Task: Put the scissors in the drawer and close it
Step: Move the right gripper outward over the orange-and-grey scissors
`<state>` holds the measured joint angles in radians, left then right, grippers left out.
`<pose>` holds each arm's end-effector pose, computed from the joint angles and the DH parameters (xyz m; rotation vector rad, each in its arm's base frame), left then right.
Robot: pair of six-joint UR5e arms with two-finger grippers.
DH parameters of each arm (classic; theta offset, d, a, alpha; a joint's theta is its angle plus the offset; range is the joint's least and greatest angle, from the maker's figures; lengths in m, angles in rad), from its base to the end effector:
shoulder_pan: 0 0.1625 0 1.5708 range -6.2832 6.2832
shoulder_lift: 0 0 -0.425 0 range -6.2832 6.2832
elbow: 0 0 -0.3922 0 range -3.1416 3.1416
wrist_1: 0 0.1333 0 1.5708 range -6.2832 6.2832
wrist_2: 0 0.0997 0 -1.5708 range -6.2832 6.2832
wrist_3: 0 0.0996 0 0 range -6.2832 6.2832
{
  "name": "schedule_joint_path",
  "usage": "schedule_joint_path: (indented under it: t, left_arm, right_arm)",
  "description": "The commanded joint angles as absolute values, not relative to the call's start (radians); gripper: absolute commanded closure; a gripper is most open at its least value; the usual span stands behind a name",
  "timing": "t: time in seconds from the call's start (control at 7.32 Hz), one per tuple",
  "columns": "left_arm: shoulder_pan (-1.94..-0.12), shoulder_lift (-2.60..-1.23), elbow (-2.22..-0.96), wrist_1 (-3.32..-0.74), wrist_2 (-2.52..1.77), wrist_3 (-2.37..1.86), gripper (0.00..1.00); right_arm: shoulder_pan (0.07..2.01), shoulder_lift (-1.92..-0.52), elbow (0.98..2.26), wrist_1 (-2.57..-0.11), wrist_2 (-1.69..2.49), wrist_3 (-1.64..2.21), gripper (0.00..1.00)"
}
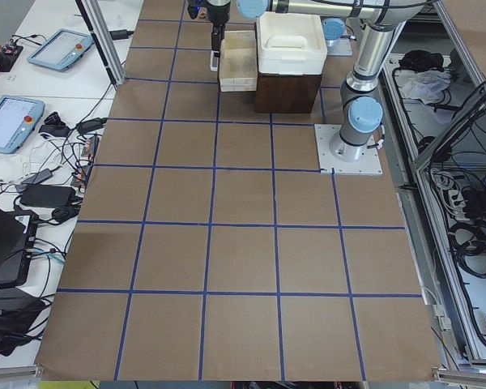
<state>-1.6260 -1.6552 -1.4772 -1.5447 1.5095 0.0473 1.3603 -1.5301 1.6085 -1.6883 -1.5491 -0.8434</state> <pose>-0.1685 -0.5227 0.4938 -0.1594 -3.0756 0.0540 0.0255 -0.5288 0.4608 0.9778 -2.9838 0.0702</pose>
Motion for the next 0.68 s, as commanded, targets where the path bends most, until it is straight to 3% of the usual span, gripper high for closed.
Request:
schedule_joint_path:
  t: [0.0, 0.55]
  left_arm:
    - [-1.626, -1.655, -1.477, -1.545, 1.509, 0.048, 0.0]
    - [-1.626, -1.655, -1.477, -1.545, 1.511, 0.049, 0.0]
  right_arm:
    - [1.252, -1.484, 1.609, -1.695, -1.548, -1.132, 0.0]
    - [1.099, -1.306, 1.608, -1.892, -1.563, -1.6, 0.0]
